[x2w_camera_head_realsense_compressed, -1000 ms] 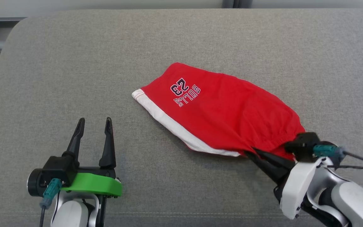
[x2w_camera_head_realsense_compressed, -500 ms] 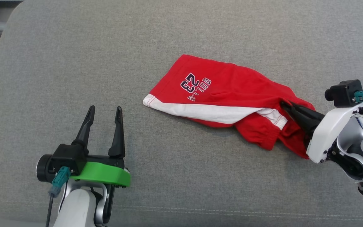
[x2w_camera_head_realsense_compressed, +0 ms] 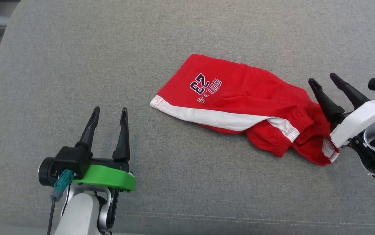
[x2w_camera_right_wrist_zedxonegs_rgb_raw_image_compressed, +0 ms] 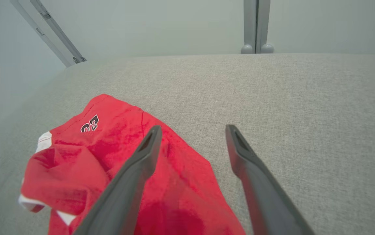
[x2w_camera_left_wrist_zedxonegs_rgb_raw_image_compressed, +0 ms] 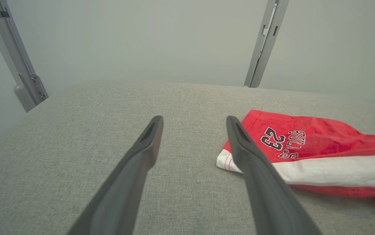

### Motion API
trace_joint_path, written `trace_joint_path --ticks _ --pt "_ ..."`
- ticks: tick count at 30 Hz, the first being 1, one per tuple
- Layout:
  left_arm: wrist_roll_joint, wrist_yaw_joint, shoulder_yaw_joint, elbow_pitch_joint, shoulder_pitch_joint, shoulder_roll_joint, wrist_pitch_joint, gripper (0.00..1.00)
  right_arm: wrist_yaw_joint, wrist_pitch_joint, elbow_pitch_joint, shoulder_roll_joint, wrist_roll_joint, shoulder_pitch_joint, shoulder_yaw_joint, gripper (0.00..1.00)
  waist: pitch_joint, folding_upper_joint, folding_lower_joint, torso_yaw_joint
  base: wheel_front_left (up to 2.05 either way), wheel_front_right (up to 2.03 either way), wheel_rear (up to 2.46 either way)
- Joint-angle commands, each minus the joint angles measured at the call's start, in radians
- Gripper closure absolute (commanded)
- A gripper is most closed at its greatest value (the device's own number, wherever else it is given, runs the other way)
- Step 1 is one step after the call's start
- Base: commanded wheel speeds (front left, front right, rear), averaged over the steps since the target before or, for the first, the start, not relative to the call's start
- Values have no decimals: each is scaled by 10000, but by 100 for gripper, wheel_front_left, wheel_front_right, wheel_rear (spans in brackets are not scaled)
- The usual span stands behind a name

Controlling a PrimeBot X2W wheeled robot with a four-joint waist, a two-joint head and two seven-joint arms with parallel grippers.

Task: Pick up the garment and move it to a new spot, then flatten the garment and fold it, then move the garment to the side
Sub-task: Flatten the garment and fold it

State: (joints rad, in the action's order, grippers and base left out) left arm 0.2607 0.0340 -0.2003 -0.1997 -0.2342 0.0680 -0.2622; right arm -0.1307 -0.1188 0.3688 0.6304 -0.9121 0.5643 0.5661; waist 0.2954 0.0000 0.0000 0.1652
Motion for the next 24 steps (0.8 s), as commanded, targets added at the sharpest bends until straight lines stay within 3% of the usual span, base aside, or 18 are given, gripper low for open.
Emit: trace_joint_path --ticks 1,5,9,15,19,24 --pt "-51 1 65 -19 37 18 -22 0 1 -284 22 16 130 -50 -60 0 -90 0 0 -175 0 0 0" --pt "-103 -18 198 -35 84 117 -22 0 1 -1232 -55 -326 557 -350 -807 0 -271 0 0 -519 0 0 0" --pt "-108 -72 311 17 173 193 -22 0 1 -1464 -479 -1046 1538 -920 -2133 0 -544 0 0 -844 0 0 0" --pt "-146 -170 425 116 271 339 -18 0 1 -1463 -2069 -2486 4206 -2317 -3999 0 -978 0 0 -1209 0 0 0" --pt "-164 -290 458 183 427 403 13 0 1 -1464 -2871 -3219 5626 -3323 -4341 0 -1271 0 0 -1394 0 0 0" --pt "-155 -438 447 207 695 461 76 0 3 -1383 -3270 -3820 6595 -4346 -4546 0 -1604 0 0 -1506 0 0 0"
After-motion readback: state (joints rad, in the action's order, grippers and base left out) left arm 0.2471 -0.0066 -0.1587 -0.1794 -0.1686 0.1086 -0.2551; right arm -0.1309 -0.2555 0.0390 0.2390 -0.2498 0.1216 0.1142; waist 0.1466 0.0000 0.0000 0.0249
